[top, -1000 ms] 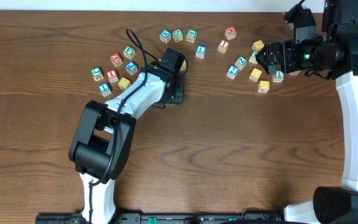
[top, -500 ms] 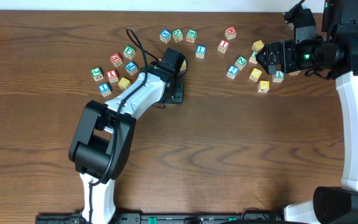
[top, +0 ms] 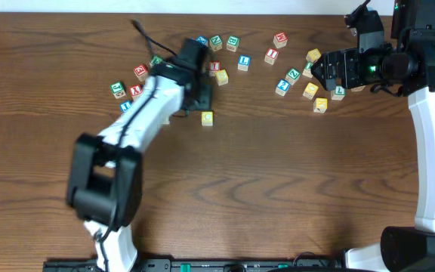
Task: Spell out CORL
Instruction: 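Release the C block and move the left gripper to the left cluster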
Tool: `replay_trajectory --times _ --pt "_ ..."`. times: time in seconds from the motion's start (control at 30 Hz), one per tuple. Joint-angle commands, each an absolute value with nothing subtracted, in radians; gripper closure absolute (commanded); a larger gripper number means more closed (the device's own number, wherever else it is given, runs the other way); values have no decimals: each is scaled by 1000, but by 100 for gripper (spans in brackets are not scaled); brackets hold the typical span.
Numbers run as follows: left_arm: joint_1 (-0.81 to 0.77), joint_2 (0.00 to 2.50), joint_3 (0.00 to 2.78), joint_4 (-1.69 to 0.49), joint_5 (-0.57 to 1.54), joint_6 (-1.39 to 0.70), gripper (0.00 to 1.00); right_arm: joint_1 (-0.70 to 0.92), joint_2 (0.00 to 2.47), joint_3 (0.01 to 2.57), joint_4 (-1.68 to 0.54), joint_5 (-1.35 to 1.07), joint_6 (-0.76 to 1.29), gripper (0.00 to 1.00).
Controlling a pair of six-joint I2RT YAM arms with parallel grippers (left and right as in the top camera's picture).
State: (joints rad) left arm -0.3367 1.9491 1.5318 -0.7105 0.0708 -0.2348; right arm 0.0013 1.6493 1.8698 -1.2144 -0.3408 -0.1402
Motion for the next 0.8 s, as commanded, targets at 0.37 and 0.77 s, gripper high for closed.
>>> replay_trajectory --times 0.37,0.77 --pt "-168 1952 1525 -804 -4 -219 46 9 1655 1868 -1215 -343 -152 1" --pt "-183 2007 1519 -833 14 -194 46 9 1655 1868 -1219 -342 -152 1"
